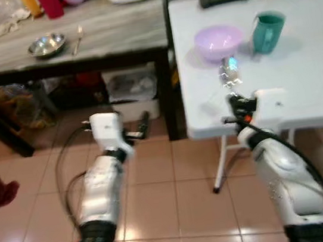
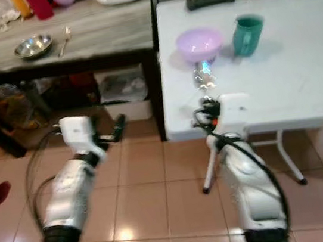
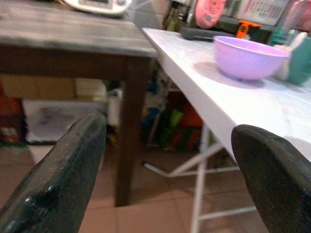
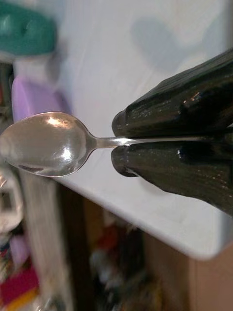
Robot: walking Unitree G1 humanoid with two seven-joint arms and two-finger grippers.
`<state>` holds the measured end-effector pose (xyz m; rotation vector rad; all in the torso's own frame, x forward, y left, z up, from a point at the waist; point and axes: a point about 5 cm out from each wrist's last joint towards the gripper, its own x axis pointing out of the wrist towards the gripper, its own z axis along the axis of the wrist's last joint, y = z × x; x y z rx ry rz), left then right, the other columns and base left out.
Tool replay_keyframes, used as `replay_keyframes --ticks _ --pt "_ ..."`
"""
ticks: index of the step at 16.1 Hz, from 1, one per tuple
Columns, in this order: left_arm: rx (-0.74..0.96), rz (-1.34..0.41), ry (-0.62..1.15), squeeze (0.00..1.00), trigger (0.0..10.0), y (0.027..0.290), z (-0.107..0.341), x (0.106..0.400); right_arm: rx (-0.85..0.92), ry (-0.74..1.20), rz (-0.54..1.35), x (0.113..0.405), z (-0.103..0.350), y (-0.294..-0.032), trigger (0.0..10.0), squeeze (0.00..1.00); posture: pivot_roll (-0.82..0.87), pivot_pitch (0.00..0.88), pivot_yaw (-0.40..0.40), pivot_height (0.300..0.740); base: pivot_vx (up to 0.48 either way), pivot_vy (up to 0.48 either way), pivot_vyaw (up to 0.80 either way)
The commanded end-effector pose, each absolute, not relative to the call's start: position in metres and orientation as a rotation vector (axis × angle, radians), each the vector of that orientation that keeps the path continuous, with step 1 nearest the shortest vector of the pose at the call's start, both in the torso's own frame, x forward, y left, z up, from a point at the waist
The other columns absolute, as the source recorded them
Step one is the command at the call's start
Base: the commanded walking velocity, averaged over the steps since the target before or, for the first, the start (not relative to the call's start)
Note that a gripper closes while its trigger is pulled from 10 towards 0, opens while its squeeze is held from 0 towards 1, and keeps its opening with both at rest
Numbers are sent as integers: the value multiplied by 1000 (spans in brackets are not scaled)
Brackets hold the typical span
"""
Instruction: Setting the table
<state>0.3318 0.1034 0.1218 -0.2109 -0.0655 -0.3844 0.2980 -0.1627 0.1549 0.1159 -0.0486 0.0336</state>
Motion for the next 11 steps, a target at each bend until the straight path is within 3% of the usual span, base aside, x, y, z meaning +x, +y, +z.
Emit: replay_keyframes --ticks 1,11 --pt "-184 -366 -71 0 10000 111 123 334 127 -84 49 299 162 -158 10000 0 -267 112 62 740 0 454 0" --pt "-168 -346 -79 0 10000 106 121 335 108 -98 50 299 158 -154 10000 0 -256 77 70 740 0 458 0"
